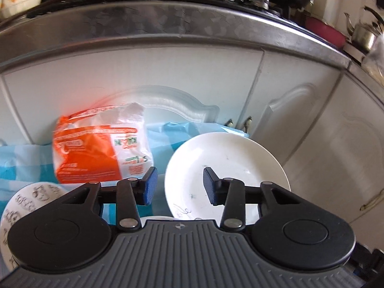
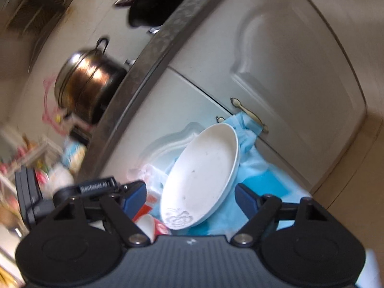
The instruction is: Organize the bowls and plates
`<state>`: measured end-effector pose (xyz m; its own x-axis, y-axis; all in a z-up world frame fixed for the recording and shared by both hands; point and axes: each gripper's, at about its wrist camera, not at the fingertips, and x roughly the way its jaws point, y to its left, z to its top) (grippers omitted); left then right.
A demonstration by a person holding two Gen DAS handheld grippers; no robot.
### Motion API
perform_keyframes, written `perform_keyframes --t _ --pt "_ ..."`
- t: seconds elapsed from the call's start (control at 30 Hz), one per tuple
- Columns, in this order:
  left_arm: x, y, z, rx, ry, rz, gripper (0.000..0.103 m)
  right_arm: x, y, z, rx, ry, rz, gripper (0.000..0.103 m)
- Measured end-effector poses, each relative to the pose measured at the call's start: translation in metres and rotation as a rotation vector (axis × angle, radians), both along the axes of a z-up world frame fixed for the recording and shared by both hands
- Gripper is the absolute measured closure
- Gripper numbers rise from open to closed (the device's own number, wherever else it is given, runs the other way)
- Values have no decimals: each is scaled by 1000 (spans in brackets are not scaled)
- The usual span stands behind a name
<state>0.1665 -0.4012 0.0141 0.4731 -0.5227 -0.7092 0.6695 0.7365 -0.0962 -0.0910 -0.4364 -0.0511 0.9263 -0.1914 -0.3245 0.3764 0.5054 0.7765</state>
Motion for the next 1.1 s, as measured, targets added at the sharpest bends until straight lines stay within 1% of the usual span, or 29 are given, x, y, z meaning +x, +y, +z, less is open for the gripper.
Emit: perform_keyframes --t 0.07,0.13,0.17,0.27,0.37,0.43,0.53,0.63,0.67,0.73,0.83,0.9,1.0,1.07,1.1 --pt "2 -3 -7 21 0 5 54 9 -9 1 -72 57 4 22" --pt "6 -5 -13 46 14 18 54 19 -23 -6 -58 86 2 23" --pt "8 -6 -15 52 18 22 55 22 -30 -11 -47 84 10 24" --pt "13 -10 -18 53 23 24 55 34 -49 -21 -30 102 29 26" --pt "12 -12 -25 75 29 32 55 42 -60 -31 2 85 65 31" --pt "15 -16 -33 89 58 31 55 47 -64 -36 18 77 84 34" --pt "18 -24 -41 109 71 42 57 55 -65 -40 30 49 116 35" --pt "18 -27 -46 106 91 31 58 63 -65 -39 16 37 139 35" --pt "19 -29 -48 105 103 25 60 65 -65 -38 5 41 141 34" --pt "20 -32 -51 101 119 23 62 67 -66 -36 -8 29 151 29" --pt "21 -36 -55 101 114 28 63 69 -62 -32 -49 28 166 27" --pt "21 -36 -56 89 117 41 66 71 -58 -30 -92 48 168 27" --pt "17 -37 -58 92 100 41 66 73 -51 -26 -154 74 168 27" --pt "16 -37 -60 85 104 43 66 74 -46 -22 -212 90 167 29" --pt "15 -34 -59 76 109 46 67 74 -43 -20 -246 100 162 32"
